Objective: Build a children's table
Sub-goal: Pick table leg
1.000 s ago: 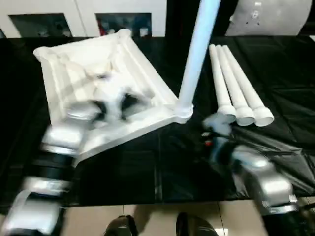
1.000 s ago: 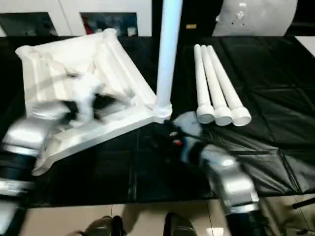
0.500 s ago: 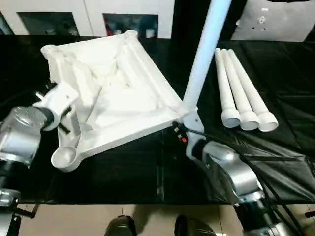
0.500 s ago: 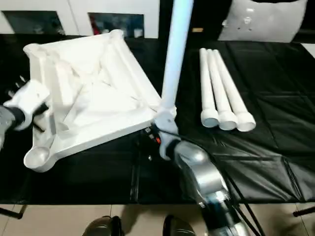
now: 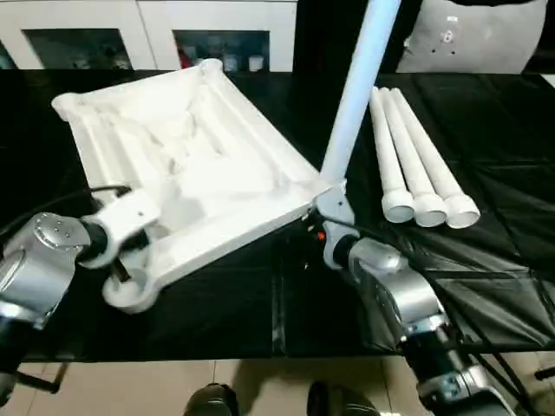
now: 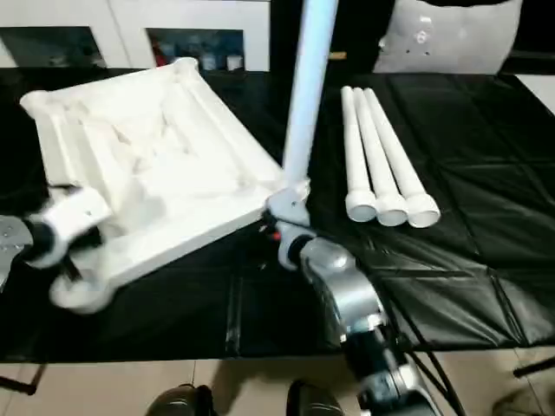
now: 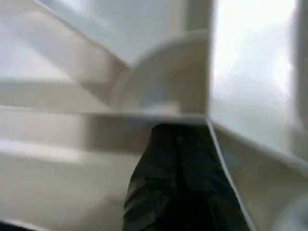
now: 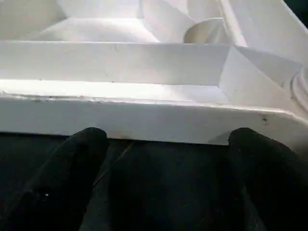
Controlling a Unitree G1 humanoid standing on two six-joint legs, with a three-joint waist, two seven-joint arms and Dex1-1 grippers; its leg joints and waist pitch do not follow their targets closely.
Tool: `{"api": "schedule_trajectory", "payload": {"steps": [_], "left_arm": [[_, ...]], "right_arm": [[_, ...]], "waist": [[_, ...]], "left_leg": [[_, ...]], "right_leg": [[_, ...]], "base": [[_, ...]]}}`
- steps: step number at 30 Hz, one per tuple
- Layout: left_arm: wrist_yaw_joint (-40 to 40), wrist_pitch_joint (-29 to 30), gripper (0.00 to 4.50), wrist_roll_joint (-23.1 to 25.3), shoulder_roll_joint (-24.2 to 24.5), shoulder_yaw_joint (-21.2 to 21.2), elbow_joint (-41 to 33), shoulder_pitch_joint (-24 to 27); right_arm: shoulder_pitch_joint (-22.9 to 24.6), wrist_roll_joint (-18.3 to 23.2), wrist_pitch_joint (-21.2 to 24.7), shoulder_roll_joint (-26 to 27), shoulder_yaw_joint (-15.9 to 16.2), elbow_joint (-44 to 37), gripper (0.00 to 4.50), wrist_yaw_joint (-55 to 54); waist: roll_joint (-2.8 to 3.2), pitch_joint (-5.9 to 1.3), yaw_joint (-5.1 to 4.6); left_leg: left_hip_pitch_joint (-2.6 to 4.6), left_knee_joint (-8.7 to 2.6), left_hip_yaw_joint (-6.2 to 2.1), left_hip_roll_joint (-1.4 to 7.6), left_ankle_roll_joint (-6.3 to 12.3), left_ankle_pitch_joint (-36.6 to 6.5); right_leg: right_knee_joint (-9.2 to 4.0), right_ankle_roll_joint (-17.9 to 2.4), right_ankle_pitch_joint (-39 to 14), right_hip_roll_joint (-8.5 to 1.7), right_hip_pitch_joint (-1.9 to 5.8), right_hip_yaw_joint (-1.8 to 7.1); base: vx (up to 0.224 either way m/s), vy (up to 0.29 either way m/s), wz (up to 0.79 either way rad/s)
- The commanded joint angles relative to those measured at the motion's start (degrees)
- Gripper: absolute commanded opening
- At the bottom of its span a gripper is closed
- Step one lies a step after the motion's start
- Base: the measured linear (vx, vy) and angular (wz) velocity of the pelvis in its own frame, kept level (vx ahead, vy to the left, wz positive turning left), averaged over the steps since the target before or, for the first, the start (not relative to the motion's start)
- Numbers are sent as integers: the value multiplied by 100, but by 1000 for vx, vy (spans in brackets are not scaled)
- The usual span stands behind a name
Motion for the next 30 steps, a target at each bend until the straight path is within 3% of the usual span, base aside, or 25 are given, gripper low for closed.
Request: {"api": "schedule_trajectory", "payload": {"steps": [1, 3, 9, 10, 12, 13, 15, 16, 18, 21, 26, 27, 29, 30], "left_arm": [[-748, 201, 7, -637, 20, -428, -642, 272], [-997, 405, 7, -981, -102, -449, -1062, 350], [-965, 655, 7, -1376, -824, -510, -1452, 164], [-833, 603, 7, -1317, -1025, -537, -1360, 63], [-770, 598, 7, -1293, -1119, -549, -1322, 11], [-533, 542, 7, -1188, -1341, -536, -1144, -122], [109, 310, 7, -878, -1716, -483, -614, -416], [413, 184, 7, -723, -1870, -448, -354, -544], [893, -108, 7, -414, -1973, -432, 144, -761], [1129, -508, 7, -182, -1862, -453, 463, -849], [1129, -838, 7, -335, -1886, -197, 422, -775], [1147, -817, 7, -497, -1971, -5, 290, -707], [1144, -756, 23, -587, -2010, 83, 226, -681], [1049, -644, 23, -841, -2046, 228, -69, -572]], "right_arm": [[-180, -14, -143, 72, -4, 162, 450, -25], [-276, -13, -232, 83, -15, 312, 450, -48], [-454, -27, -418, 109, -57, 603, 450, -74], [-471, -37, -442, 109, -76, 635, 450, -81], [-485, -45, -470, 111, -91, 670, 450, -84], [-502, -64, -498, 107, -100, 709, 450, -94], [-552, -119, -566, 101, -141, 780, 450, -169], [-575, -137, -589, 97, -167, 804, 450, -215], [-651, -125, -608, 85, -294, 773, 450, -329], [-806, -119, -621, 52, -511, 712, 450, -572], [-1295, -63, -564, 3, -980, 944, 450, -1241], [-1621, -38, -413, -76, -1164, 1230, 450, -1496], [-1757, -18, -335, -116, -1227, 1358, 450, -1558], [-2166, 13, -129, -269, -1344, 1845, 450, -1658]], "waist": [[117, -490, -3], [131, -485, -19], [91, -508, -118], [43, -517, -129], [57, -523, -122], [55, -521, -127], [83, -522, -126], [76, -522, -121], [69, -519, -134], [66, -536, -137], [103, -561, -111], [104, -577, -113], [111, -576, -93], [101, -577, -101]], "left_leg": [[103, -458, -171, 338, -137, -1652], [114, -458, -150, 326, -136, -1652], [51, -421, -139, 286, -29, -1430], [46, -413, -130, 282, 2, -1375], [45, -396, -122, 279, 59, -1256], [25, -388, -116, 264, 100, -1179], [72, -366, -96, 255, 100, -1250], [51, -373, -110, 254, 98, -1283], [26, -389, -136, 243, 84, -1390], [48, -374, -147, 240, 79, -1411], [72, -375, -132, 287, 44, -1200], [73, -367, -131, 286, 18, -1152], [90, -351, -102, 275, 5, -1164], [65, -349, -110, 271, 9, -1137]], "right_leg": [[-326, -1198, -2030, -500, 276, 394], [-329, -1202, -1943, -455, 256, 388], [-329, -1215, -1880, -456, 337, 375], [-342, -1198, -1894, -455, 343, 375], [-348, -1160, -1926, -455, 336, 378], [-349, -1129, -1963, -437, 344, 369], [-388, -1084, -2042, -399, 300, 358], [-395, -1036, -2089, -392, 321, 341], [-406, -883, -2269, -383, 339, 313], [-433, -774, -2441, -412, 324, 315], [-335, -1046, -1868, -392, 281, 335], [-301, -1151, -1656, -393, 282, 336], [-286, -1241, -1490, -391, 272, 346], [-251, -1294, -1401, -401, 300, 345]], "base": [[0, 0, 0], [0, 0, 0], [0, 0, 0], [0, 0, 0], [0, 0, 0], [0, 0, 0], [0, 0, 0], [0, 0, 0], [0, 0, 0], [0, 0, 0], [0, 0, 0], [0, 0, 0], [0, 0, 0], [0, 0, 0]]}}
